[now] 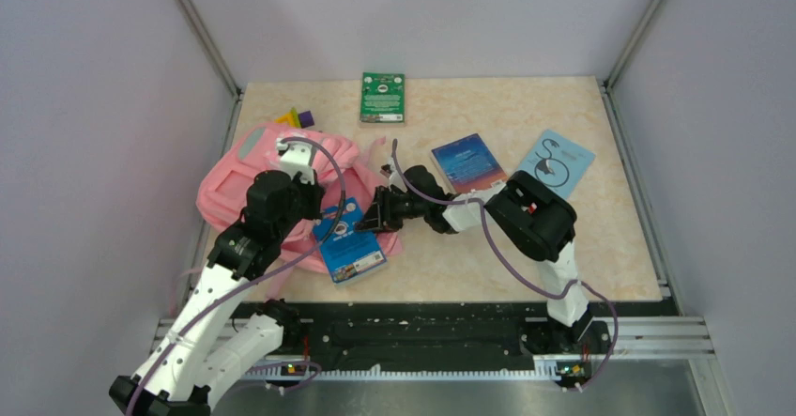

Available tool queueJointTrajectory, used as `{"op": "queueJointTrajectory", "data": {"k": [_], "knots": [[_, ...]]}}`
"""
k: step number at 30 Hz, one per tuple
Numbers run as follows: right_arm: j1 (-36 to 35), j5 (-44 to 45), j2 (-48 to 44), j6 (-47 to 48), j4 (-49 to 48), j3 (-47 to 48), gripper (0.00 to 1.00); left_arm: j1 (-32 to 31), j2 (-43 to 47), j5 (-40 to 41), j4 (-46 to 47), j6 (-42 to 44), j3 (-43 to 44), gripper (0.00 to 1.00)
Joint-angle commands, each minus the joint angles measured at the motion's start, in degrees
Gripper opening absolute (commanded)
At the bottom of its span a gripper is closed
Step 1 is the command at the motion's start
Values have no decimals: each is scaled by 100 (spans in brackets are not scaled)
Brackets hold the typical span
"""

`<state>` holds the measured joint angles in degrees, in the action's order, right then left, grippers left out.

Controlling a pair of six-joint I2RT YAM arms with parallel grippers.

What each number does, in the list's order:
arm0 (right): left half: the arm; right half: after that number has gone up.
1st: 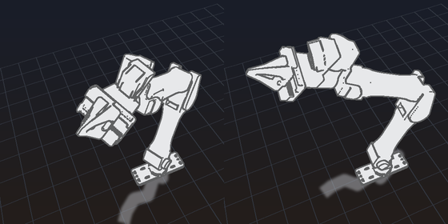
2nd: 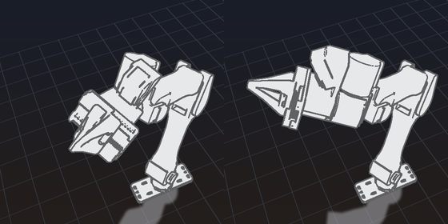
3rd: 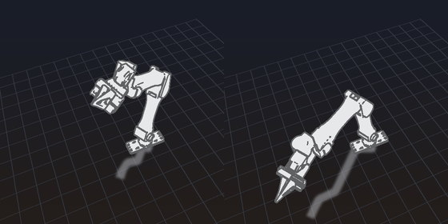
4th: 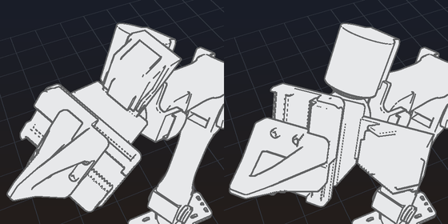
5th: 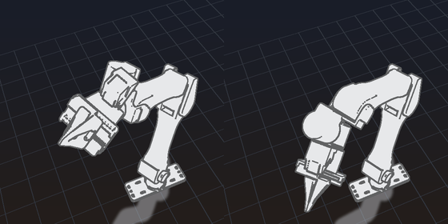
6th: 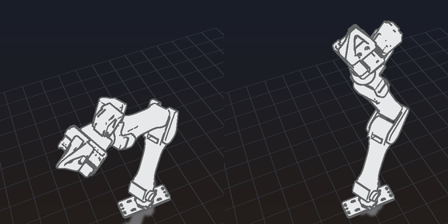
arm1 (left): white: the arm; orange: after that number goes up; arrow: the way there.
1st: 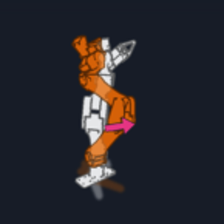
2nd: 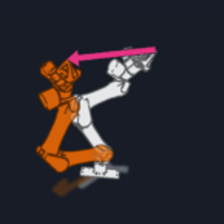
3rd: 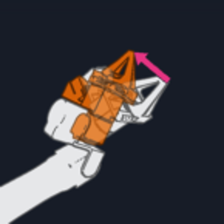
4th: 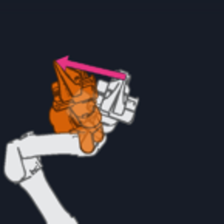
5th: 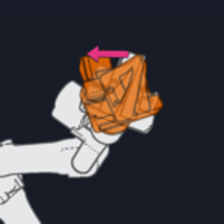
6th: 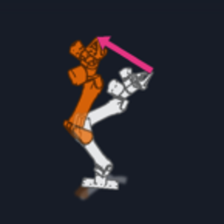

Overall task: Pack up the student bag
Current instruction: Place the book in the student bag.

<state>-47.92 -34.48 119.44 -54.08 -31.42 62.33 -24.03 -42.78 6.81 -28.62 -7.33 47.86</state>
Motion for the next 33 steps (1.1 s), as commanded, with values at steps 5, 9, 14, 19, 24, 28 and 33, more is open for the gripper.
{"op": "queueJointTrajectory", "data": {"k": [5, 9, 14, 19, 24, 28, 33], "knots": [[-209, -489, 4, -868, -1055, -57, 0, -14, 390, -443, 1230, -136, 117, 0], [-209, -706, -152, -1673, -2167, -96, 0, -13, 561, -519, 1312, -169, 132, 0], [-202, -581, -395, -2188, -2639, 141, 0, -5, 762, -836, 1354, -143, 164, 0], [-144, -386, -528, -2444, -2772, 419, 0, -5, 829, -878, 1317, -81, 188, 0], [-62, 240, -394, -2167, -2104, 748, 0, -5, 900, -1095, 1371, -53, 173, 0], [-44, 1000, -40, -2033, -1577, 1195, 0, -1, 914, -1296, 1459, -118, 146, 0], [-45, 2102, 199, -1819, -697, 1653, 0, 3, 889, -1372, 1497, -135, 158, 0]]}}
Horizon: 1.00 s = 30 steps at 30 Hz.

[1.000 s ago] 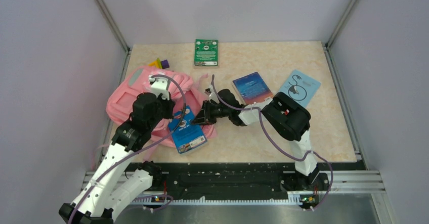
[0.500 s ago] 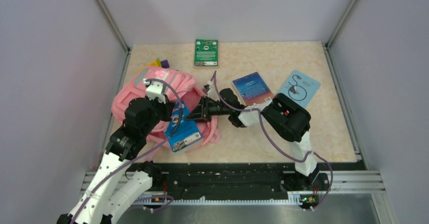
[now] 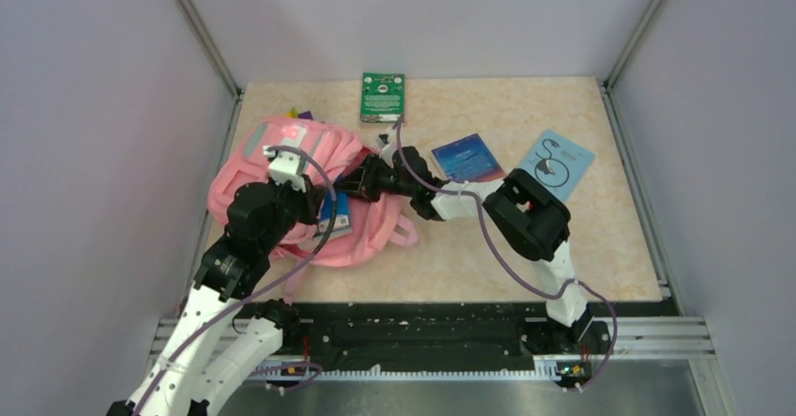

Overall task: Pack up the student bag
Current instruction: Place the book in the student bag.

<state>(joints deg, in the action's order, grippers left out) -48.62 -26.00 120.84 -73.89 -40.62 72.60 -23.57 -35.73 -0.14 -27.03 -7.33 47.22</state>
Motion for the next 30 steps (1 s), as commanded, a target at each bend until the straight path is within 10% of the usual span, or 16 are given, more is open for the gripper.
{"op": "queueJointTrajectory", "data": {"k": [1, 26, 30], "knots": [[28, 1508, 86, 203, 447, 717, 0, -43, 180, -687, 1350, -149, 223, 0], [-542, 3407, 1079, 75, 882, 1982, 0, -34, -25, -698, 1411, -291, 195, 0], [-593, 3519, 994, 341, 882, 1844, 28, -33, -1, -514, 1371, -278, 165, 0]]}}
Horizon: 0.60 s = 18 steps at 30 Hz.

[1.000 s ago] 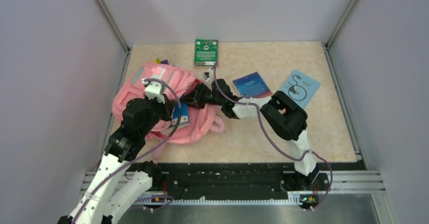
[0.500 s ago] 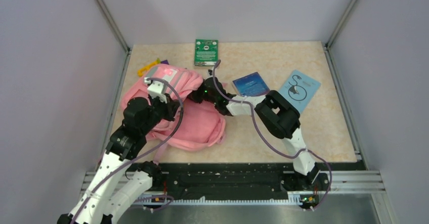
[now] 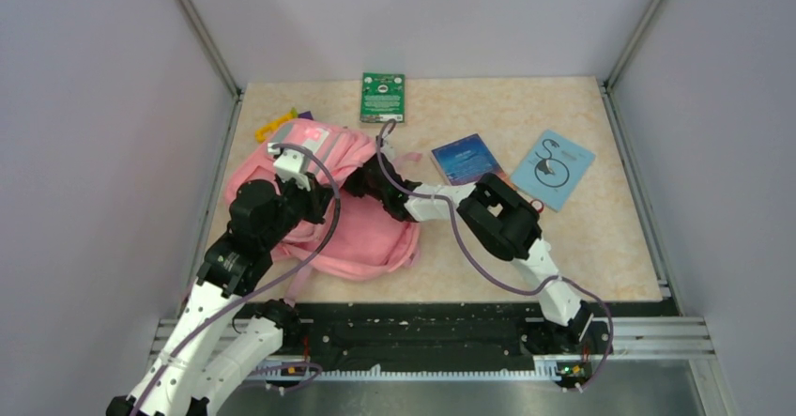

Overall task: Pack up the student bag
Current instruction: Place the book in the student bag.

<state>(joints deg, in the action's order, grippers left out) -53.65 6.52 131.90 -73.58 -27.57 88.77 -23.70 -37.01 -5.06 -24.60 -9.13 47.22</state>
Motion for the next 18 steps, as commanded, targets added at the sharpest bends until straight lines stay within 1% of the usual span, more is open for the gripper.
{"op": "queueJointTrajectory", "data": {"k": [1, 3, 7, 12, 15, 18], "knots": [[-97, 297, -159, 358, -438, 155, 35, -20, 120, 38, 1113, -91, 169, 0], [-93, 347, -239, 452, -384, 63, 49, -20, 101, 160, 1076, -82, 185, 0], [-124, 501, -453, 665, -362, -214, 66, -20, 65, 449, 980, -39, 187, 0], [-169, 754, -901, 946, -434, -831, 75, -19, 70, 838, 918, -19, 184, 0], [-189, 943, -1168, 1249, -256, -1131, 77, -20, 80, 998, 888, -10, 183, 0], [-202, 991, -1574, 1534, -376, -1644, 77, -20, 107, 1148, 870, 7, 167, 0]]}}
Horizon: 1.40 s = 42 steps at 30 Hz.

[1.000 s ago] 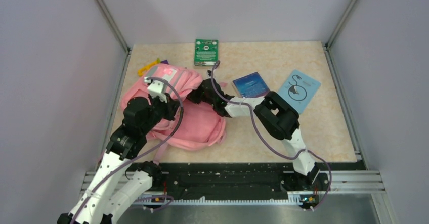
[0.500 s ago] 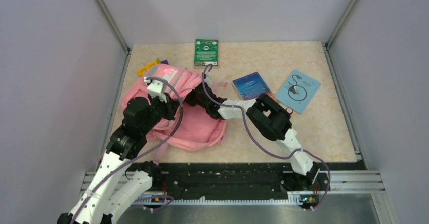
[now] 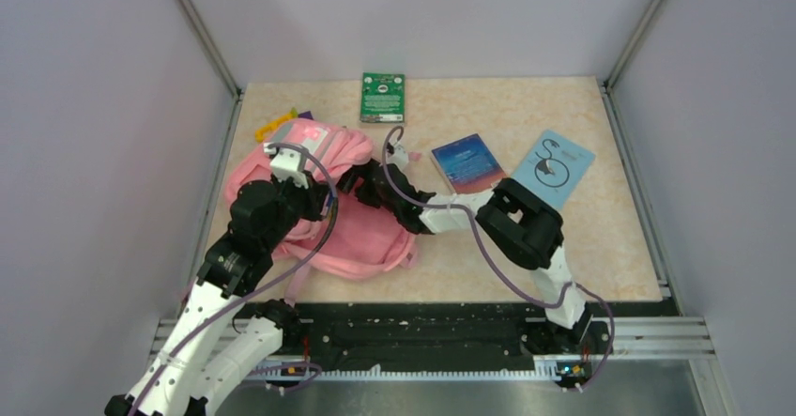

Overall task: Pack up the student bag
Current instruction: Place the book in the student bag, then move the book to the center of the board.

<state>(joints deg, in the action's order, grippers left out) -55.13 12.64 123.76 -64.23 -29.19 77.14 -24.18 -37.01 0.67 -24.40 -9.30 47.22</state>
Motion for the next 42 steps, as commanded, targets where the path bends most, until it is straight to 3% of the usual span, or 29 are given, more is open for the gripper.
{"op": "queueJointTrajectory", "data": {"k": [1, 5, 10, 15, 17, 23, 29, 31, 33, 35, 36, 42], "knots": [[-65, 379, -914, 766, -234, -632, 77, 32, 116, 635, 850, 37, 165, 0], [-212, 268, -1680, 2027, -117, -1106, 78, 29, 64, 991, 781, 77, 139, 0], [-200, -776, -2644, 3311, 784, -1498, 80, 37, -57, 1726, 590, 72, 174, 0], [-97, -1499, -3601, 4741, 2472, -1600, 85, 36, -259, 2305, 414, 69, 232, 0], [30, -1376, -3877, 5080, 3254, -1498, 87, 37, -360, 2413, 383, 53, 250, 0], [1539, -1769, -4411, 5257, 4102, -1728, 92, 39, -508, 2739, 169, 3, 331, 0], [3312, -2383, -3560, 5480, 4290, -1327, 94, 30, -651, 2471, -123, -21, 468, 2], [3816, -2644, -3085, 5502, 4416, -941, 93, 28, -772, 2084, -283, 8, 603, 22], [4237, -2751, -2660, 5561, 4457, -625, 92, 20, -853, 1842, -327, -108, 718, 52], [4456, -2766, -2223, 5633, 4492, -350, 92, -2, -933, 1756, -353, -347, 848, 76], [4529, -2758, -2036, 5708, 4545, -204, 92, -18, -977, 1692, -353, -473, 898, 84], [4733, -2665, -1122, 6105, 4876, 535, 92, -822, -1297, 1471, 432, -1125, 851, 90]]}}
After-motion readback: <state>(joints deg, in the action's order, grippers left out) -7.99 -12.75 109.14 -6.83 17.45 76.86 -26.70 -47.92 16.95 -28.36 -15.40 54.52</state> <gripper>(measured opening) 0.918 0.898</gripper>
